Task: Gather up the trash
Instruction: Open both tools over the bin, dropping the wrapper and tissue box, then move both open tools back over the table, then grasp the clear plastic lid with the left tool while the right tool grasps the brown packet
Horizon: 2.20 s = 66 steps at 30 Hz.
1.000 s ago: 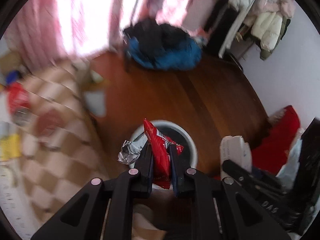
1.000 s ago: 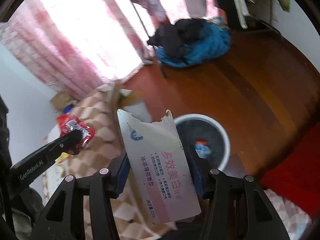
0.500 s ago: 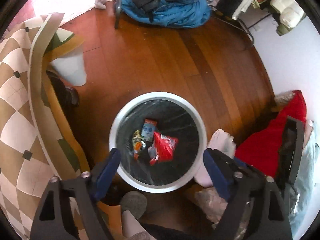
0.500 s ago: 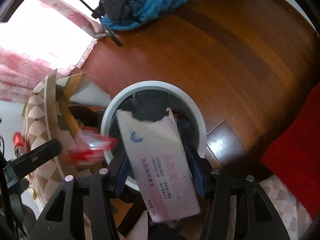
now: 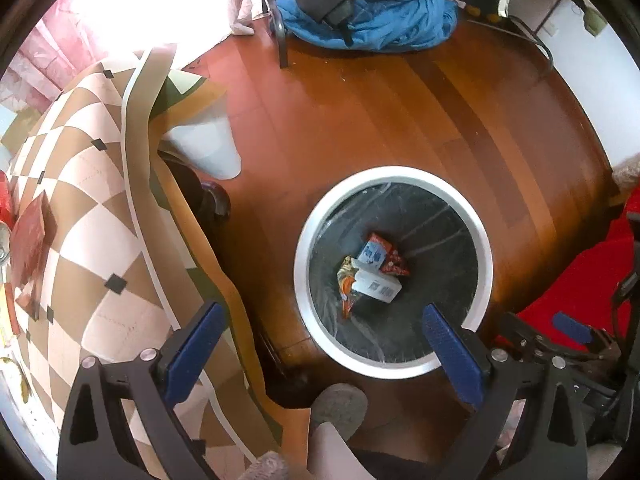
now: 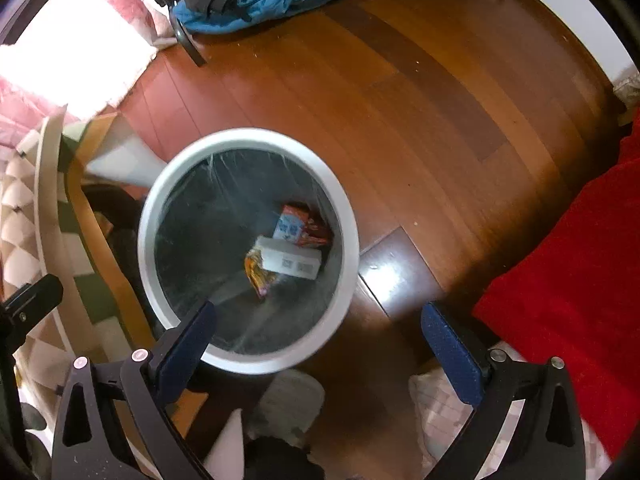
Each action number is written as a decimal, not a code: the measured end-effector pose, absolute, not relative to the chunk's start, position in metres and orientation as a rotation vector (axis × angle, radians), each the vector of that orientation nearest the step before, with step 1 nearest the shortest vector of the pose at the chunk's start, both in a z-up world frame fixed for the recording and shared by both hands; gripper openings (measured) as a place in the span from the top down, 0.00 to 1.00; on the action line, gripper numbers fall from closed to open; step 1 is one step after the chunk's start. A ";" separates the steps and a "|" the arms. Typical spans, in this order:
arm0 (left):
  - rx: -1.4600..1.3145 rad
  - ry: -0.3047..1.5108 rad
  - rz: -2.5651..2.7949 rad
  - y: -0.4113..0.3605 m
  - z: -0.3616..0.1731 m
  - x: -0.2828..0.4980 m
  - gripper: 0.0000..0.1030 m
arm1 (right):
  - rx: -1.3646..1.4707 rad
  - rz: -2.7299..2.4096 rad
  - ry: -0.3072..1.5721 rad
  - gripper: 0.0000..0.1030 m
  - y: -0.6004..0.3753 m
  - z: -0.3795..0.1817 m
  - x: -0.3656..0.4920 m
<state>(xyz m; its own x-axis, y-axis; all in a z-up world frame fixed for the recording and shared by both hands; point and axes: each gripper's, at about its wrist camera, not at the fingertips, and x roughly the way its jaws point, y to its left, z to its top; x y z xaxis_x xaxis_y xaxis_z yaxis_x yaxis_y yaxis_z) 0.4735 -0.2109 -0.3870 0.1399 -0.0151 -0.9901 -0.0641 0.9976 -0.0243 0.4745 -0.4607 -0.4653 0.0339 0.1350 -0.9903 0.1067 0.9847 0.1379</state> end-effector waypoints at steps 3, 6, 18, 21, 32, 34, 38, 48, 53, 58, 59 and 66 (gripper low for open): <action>-0.060 1.416 0.032 -0.214 -0.378 0.469 0.01 | 0.187 0.022 1.534 0.00 -0.461 -0.458 0.471; -0.058 1.393 0.031 -0.215 -0.364 0.463 0.01 | 0.181 0.015 1.504 0.00 -0.462 -0.442 0.468; -0.100 1.228 0.041 -0.192 -0.276 0.429 0.01 | 0.184 0.055 1.344 0.00 -0.447 -0.337 0.445; -0.130 1.171 0.053 -0.174 -0.245 0.417 0.01 | 0.194 0.081 1.285 0.00 -0.438 -0.300 0.438; -0.266 1.052 0.329 0.001 -0.194 0.350 0.01 | 0.199 0.374 1.215 0.00 -0.297 -0.210 0.422; -0.308 1.076 0.413 0.043 -0.208 0.335 0.01 | 0.171 0.424 1.230 0.00 -0.255 -0.214 0.424; -0.402 1.115 0.551 0.115 -0.247 0.295 0.03 | 0.133 0.504 1.293 0.00 -0.175 -0.243 0.431; -0.509 1.215 0.596 0.191 -0.334 0.265 0.24 | -0.014 0.478 1.373 0.10 -0.053 -0.325 0.457; -0.480 1.227 0.581 0.193 -0.350 0.271 0.45 | -0.041 0.433 1.403 0.10 -0.036 -0.350 0.473; -0.431 1.207 0.600 0.191 -0.349 0.271 0.65 | -0.073 0.424 1.398 0.27 -0.027 -0.365 0.473; -0.417 1.202 0.607 0.190 -0.350 0.269 0.65 | -0.092 0.433 1.386 0.38 -0.025 -0.364 0.470; -0.360 1.177 0.643 0.185 -0.337 0.263 0.65 | -0.161 0.492 1.325 0.79 -0.022 -0.359 0.454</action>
